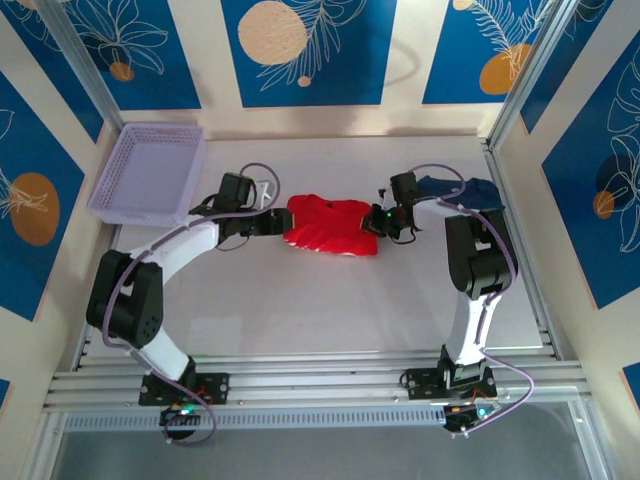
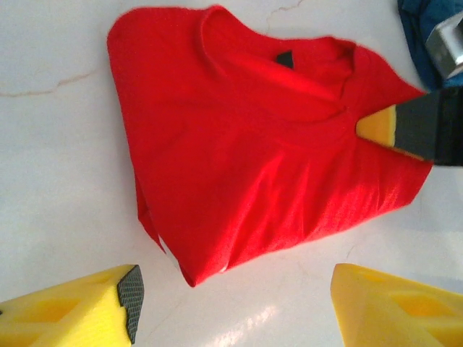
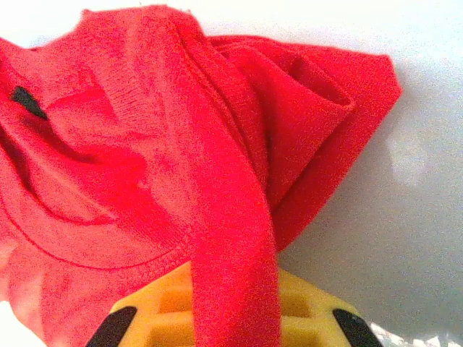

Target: Fold the inside-out t-shirt

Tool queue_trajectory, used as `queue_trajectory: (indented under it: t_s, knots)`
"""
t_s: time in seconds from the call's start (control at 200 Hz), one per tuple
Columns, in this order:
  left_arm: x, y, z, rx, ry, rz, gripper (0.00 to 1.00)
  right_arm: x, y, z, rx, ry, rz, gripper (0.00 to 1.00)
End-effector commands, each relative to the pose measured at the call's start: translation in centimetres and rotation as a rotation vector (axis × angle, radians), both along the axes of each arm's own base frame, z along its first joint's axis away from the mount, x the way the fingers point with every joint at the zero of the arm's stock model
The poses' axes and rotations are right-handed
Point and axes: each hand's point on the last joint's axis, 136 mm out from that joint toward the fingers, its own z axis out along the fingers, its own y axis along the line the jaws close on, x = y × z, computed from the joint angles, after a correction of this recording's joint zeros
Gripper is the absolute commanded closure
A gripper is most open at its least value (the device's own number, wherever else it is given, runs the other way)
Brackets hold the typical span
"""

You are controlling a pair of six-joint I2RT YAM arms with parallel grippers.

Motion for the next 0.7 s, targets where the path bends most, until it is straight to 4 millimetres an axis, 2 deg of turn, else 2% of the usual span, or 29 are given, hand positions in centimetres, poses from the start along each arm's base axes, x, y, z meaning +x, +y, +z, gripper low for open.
queue_trajectory:
  t_s: [0.0,0.15,0.38,0.56,0.695]
  knots:
    - [-1.7,0.6,0.9,0.003,-0.007,-0.003,0.31,1.0,-0.7,2.7,-0.041,-0.105,0.091,1.0]
    - [-3.5,1.9,1.7,0.026,-0.018,0.027,0.31,1.1,-4.7,5.8,-0.232,-0.158,0.139,1.0]
    - [-4.8,2.7,3.6,0.015,-0.056,0.051,0.31,3.2,-10.4,11.2,-0.554,-0.229,0.22,1.0]
    - [-5.0,2.5,4.4,0.007,-0.072,0.047,0.31,5.0,-12.8,15.7,-0.664,-0.284,0.224,1.0]
    - [-5.0,2.3,4.3,0.01,-0.073,0.043,0.31,5.5,-14.0,18.0,-0.708,-0.296,0.226,1.0]
